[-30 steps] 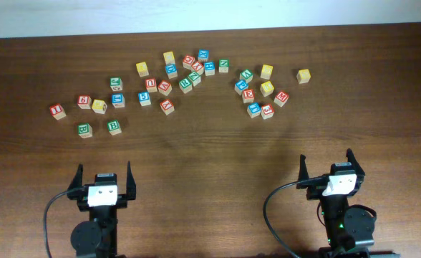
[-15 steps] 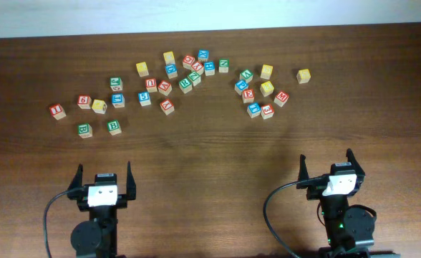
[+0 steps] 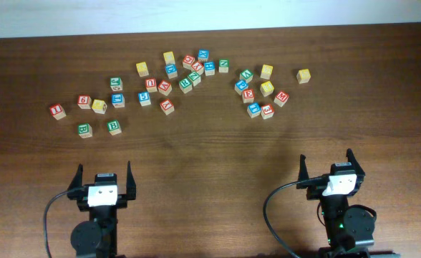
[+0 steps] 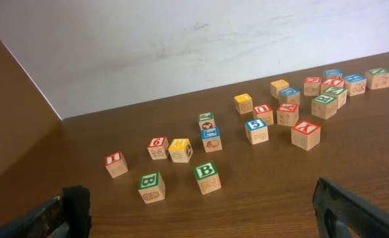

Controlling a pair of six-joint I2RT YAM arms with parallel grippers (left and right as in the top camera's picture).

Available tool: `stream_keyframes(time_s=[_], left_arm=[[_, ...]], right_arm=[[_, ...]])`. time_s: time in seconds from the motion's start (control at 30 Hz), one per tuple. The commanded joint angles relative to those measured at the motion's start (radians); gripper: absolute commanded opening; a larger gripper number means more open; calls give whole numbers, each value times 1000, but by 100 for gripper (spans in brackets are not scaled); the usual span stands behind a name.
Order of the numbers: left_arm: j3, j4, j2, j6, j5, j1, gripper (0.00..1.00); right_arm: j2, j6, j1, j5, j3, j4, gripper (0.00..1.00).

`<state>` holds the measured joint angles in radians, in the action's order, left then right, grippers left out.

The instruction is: Spell out ICRA

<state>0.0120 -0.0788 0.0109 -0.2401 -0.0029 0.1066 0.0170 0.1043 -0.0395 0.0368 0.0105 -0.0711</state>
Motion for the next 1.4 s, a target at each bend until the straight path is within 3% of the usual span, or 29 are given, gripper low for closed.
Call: stream_keyframes(time_s=[0.0, 0.9, 1.03, 1.2, 1.3, 1.37], left_arm=[[-3, -4, -5, -8, 15, -4, 99], [-3, 2, -5, -8, 18, -4, 99], [-3, 27, -5, -8, 191, -4, 99], [10, 266, -5, 8, 528, -4, 99], [109, 286, -3, 157, 546, -4, 99], [229, 212, 15, 169, 558, -4, 99]], right_arm=[[3, -4, 7, -6, -5, -8, 98], [3, -4, 7, -6, -5, -8, 98], [3, -4, 7, -6, -5, -8, 99], [3, -4, 7, -5, -5, -8, 98], [3, -4, 7, -6, -5, -8, 98], [3, -4, 7, -6, -5, -8, 98]])
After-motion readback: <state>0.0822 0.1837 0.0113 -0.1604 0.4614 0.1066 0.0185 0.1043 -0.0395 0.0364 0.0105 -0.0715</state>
